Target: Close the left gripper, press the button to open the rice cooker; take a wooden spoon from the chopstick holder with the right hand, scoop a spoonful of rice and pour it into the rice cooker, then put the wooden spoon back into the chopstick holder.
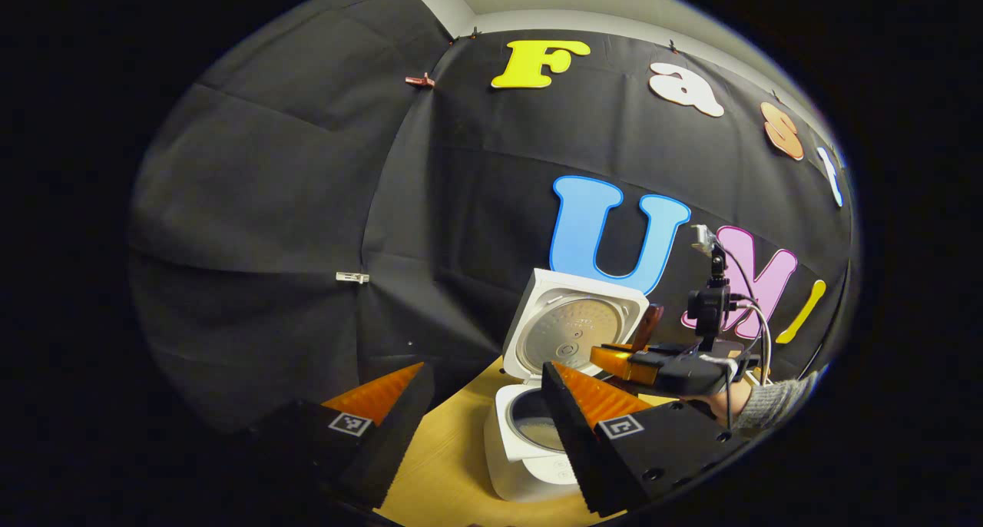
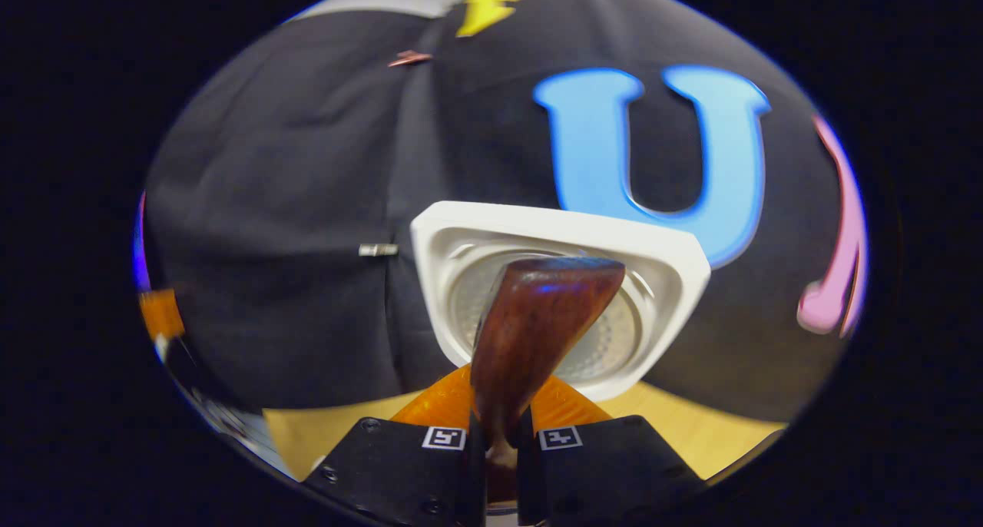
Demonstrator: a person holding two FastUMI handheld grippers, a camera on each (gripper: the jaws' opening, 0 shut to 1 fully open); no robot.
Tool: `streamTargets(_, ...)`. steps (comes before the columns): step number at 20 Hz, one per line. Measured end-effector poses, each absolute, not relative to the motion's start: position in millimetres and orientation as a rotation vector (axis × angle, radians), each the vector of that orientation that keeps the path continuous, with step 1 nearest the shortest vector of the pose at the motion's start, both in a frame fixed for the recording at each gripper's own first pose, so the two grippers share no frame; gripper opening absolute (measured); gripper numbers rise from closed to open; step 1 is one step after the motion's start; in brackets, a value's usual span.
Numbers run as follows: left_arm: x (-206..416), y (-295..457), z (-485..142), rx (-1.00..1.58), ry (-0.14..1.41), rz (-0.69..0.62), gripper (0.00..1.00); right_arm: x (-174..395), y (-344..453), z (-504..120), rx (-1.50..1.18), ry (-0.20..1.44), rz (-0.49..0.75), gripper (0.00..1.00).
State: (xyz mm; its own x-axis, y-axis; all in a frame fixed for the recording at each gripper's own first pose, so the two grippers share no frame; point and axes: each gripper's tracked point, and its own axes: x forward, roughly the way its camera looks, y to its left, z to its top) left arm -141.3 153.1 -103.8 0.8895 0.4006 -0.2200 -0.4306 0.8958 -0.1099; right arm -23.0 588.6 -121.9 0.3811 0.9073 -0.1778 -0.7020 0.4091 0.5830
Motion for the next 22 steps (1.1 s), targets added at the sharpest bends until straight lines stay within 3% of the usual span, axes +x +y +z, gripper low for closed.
streamTargets(3, -139.7, 150.9, -103.1, -0.155, 0.194, 0.427, 0.91, -1.0, 567.6, -123.8, 0.696, 0.659, 0.976, 0.19)
streamTargets(7, -130.8, 142.1, -102.8, -0.152, 0.195, 0.404, 0.92, 7.6, 548.6, -128.0, 0.811, 0.682, 0.944, 0.19)
streamTargets(13, -104.0, 116.3, -103.5, -0.135, 0.205, 0.329, 0.91, 18.8, 460.2, -133.1, 0.835, 0.606, 0.871, 0.19)
streamTargets(22, -51.1, 56.1, -112.1, -0.116, 0.243, 0.178, 0.91, 53.1, 257.2, -215.5, 0.678, 0.525, 0.605, 0.19)
